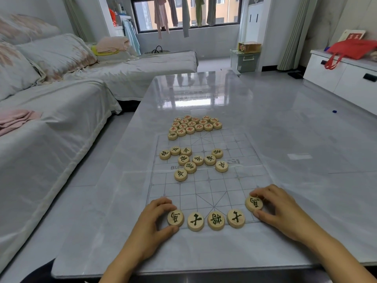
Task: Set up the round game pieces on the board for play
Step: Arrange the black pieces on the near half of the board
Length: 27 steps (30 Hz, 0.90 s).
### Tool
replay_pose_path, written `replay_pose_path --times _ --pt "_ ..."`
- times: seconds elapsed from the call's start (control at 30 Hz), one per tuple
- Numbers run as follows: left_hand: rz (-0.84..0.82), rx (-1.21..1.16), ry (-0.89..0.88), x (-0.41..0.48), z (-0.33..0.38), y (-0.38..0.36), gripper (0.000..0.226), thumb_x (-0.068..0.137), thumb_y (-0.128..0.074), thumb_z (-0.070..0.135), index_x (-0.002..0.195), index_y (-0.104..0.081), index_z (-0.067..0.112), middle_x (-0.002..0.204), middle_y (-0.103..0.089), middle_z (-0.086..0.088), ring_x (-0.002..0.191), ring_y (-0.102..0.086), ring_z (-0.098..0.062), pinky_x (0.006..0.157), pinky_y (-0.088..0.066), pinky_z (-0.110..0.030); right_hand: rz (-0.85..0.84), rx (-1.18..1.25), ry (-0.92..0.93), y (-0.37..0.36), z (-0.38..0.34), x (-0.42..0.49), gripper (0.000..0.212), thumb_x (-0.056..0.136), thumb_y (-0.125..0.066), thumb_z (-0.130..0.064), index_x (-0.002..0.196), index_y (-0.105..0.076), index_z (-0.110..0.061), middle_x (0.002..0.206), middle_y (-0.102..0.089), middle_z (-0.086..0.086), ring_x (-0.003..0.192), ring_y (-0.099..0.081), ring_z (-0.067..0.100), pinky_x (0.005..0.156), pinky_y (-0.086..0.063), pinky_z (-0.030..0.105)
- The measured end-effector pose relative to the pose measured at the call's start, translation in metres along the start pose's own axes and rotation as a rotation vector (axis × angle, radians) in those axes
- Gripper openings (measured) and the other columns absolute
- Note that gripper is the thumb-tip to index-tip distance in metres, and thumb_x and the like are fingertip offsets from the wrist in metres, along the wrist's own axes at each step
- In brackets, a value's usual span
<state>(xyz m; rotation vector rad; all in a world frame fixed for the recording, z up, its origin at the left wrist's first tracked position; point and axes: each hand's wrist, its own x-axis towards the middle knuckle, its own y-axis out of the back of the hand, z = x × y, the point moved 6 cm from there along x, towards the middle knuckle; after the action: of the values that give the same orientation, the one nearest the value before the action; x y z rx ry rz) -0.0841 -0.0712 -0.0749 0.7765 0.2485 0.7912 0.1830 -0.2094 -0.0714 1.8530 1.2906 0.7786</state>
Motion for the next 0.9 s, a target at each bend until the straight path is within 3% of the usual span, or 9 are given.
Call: replay_pose_path --times 0.27,0.4,0.5,0.67,0.8,0.9 --pt "0.046 0.010 0.009 0.005 -0.002 0.000 0.038 0.075 -0.075 0.019 0.105 -0.055 0.033 0.116 -0.044 0.023 0.115 -0.043 -0.001 0.095 -0.031 -0.006 -0.013 -0.010 -0.034 -0.004 0.003 0.003 0.045 0.083 -0.065 -0.033 0.125 -0.049 -0.030 0.110 -0.047 -0.012 0.106 -0.041 0.006 0.097 -0.034 0.024" --pt "0.065 0.099 0.025 0.017 -0.001 0.002 0.036 0.080 -0.069 0.023 0.113 -0.056 0.026 0.114 -0.049 0.015 0.110 -0.047 -0.009 0.100 -0.039 -0.029 -0.015 -0.016 -0.035 -0.005 0.001 0.012 0.046 0.084 -0.064 -0.033 0.127 -0.049 -0.030 0.107 -0.045 -0.013 0.102 -0.040 0.006 0.091 -0.032 0.021" --pt "0.092 0.139 0.050 0.029 0.001 0.005 0.038 0.083 -0.065 0.026 0.120 -0.055 0.023 0.118 -0.050 0.007 0.111 -0.045 -0.012 0.101 -0.038 -0.033 -0.022 -0.029 -0.042 -0.006 0.000 0.019 0.047 0.084 -0.063 -0.034 0.128 -0.047 -0.031 0.108 -0.044 -0.012 0.103 -0.039 0.007 0.092 -0.031 0.022" --pt "0.094 0.135 0.056 0.035 -0.002 0.010 0.036 0.083 -0.065 0.028 0.118 -0.054 0.024 0.115 -0.048 0.010 0.110 -0.044 -0.010 0.101 -0.038 -0.029 -0.047 -0.002 -0.059 -0.004 0.000 0.026 0.045 0.084 -0.064 -0.034 0.126 -0.048 -0.031 0.110 -0.046 -0.012 0.106 -0.043 0.008 0.099 -0.036 0.028" --pt "0.029 0.099 0.023 0.021 -0.007 0.012 0.038 0.082 -0.067 0.025 0.117 -0.055 0.026 0.121 -0.041 0.016 0.117 -0.039 -0.004 0.099 -0.030 -0.014 -0.054 -0.022 -0.049 0.001 0.001 0.023 0.042 0.083 -0.065 -0.034 0.122 -0.050 -0.033 0.108 -0.047 -0.014 0.105 -0.043 0.006 0.099 -0.037 0.029" --pt "0.016 0.137 0.014 0.001 -0.015 0.017 0.041 0.078 -0.071 0.027 0.116 -0.056 0.031 0.126 -0.039 0.017 0.121 -0.034 -0.002 0.103 -0.027 -0.017 -0.087 -0.005 -0.058 0.007 0.009 0.011 0.041 0.080 -0.069 -0.032 0.117 -0.053 -0.037 0.103 -0.047 -0.019 0.101 -0.046 0.004 0.096 -0.038 0.027"
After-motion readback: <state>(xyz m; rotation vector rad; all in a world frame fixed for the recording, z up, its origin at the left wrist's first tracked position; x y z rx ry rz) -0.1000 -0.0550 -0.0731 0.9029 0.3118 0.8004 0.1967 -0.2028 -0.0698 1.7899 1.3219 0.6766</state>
